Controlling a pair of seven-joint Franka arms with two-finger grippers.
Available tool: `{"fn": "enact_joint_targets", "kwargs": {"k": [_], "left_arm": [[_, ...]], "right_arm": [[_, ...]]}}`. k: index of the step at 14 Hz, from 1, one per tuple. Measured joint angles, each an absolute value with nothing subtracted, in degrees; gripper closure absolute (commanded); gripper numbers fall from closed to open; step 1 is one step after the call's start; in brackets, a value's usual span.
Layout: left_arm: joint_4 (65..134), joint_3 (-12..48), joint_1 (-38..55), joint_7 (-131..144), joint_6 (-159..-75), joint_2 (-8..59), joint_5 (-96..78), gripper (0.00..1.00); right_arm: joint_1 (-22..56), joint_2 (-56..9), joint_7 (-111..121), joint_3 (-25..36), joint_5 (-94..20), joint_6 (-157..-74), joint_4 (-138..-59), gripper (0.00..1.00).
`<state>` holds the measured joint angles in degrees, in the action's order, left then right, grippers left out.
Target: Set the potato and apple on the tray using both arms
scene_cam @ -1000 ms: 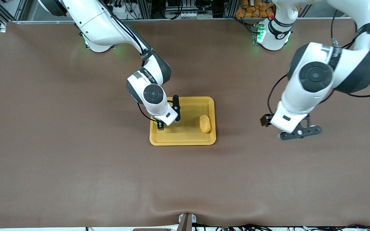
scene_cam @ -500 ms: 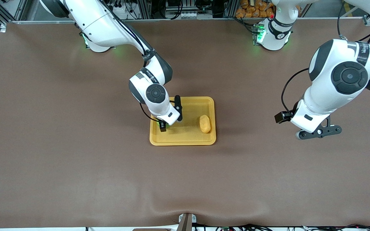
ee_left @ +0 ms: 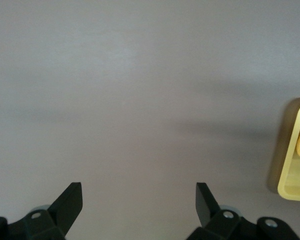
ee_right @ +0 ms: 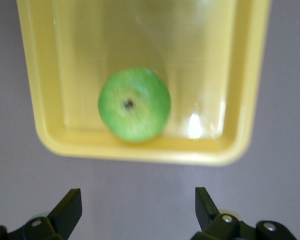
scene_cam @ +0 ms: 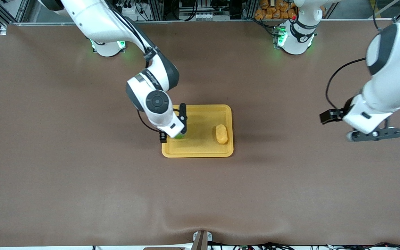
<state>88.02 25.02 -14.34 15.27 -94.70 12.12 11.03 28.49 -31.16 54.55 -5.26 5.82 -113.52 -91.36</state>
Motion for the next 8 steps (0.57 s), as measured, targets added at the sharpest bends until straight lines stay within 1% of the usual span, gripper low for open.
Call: {"fn": "enact_joint_targets", "kwargs": {"k": [4, 7, 8], "left_arm": [[85.24, 25.17, -14.78, 13.68, -91.62, 11.15, 10.96, 0.0], [84.53, 25.21, -14.75, 13.67, -89.91, 10.95, 10.96, 0.0], [84.42, 25.21, -14.75, 13.67, -89.47, 10.95, 10.96, 0.0]], "right_arm": [[22.33, -24.5, 54.59, -4.32, 5.91, -109.08, -91.09, 0.0], [16.21, -23.05, 54.69, -4.17, 5.92, -107.85, -90.74, 0.0], [14.54, -23.06, 54.67, -4.11, 5.92, -105.71, -89.99, 0.0]]}}
